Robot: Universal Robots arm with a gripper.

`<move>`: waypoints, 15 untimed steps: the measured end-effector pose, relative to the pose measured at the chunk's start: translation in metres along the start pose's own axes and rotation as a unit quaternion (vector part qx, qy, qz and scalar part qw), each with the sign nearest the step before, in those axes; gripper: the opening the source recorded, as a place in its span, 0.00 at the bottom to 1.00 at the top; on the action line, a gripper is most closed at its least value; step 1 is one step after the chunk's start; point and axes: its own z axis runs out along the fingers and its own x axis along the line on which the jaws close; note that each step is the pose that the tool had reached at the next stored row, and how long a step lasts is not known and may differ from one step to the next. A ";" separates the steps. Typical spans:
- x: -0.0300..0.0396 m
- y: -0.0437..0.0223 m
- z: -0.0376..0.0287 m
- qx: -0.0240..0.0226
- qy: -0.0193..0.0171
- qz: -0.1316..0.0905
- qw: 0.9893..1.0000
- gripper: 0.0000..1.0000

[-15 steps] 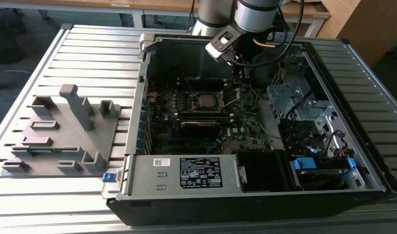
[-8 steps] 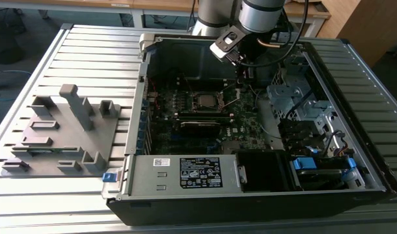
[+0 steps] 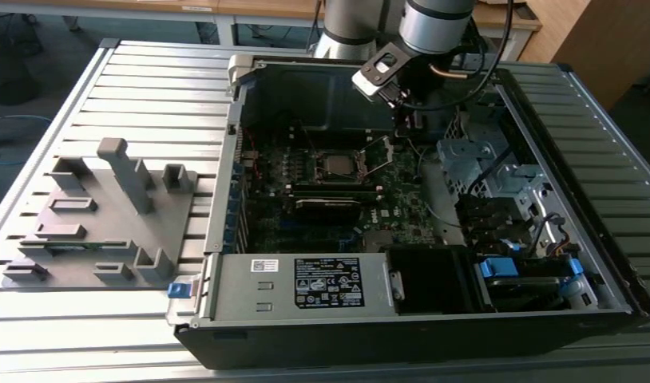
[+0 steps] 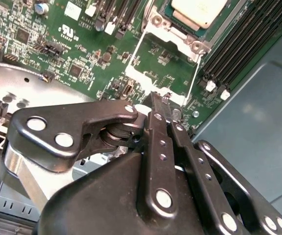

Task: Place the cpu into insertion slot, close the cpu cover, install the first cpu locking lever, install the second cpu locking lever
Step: 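Close the cpu cover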

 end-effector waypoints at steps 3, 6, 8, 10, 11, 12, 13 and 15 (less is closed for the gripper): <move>0.0000 0.0034 0.0003 0.000 0.000 0.000 1.000 0.10; 0.0000 0.0066 0.0006 0.000 0.000 0.000 1.000 0.10; 0.0000 0.0087 0.0007 0.000 0.000 0.000 1.000 0.10; 0.0000 0.0105 0.0009 0.000 0.000 0.000 1.000 0.10; 0.0000 0.0113 0.0009 0.000 0.000 0.000 1.000 0.10; 0.0000 0.0117 0.0009 0.000 0.000 0.000 1.000 0.10; 0.0000 0.0119 0.0009 0.000 0.000 0.000 1.000 0.10; 0.0000 0.0118 0.0009 0.000 0.000 0.000 1.000 0.10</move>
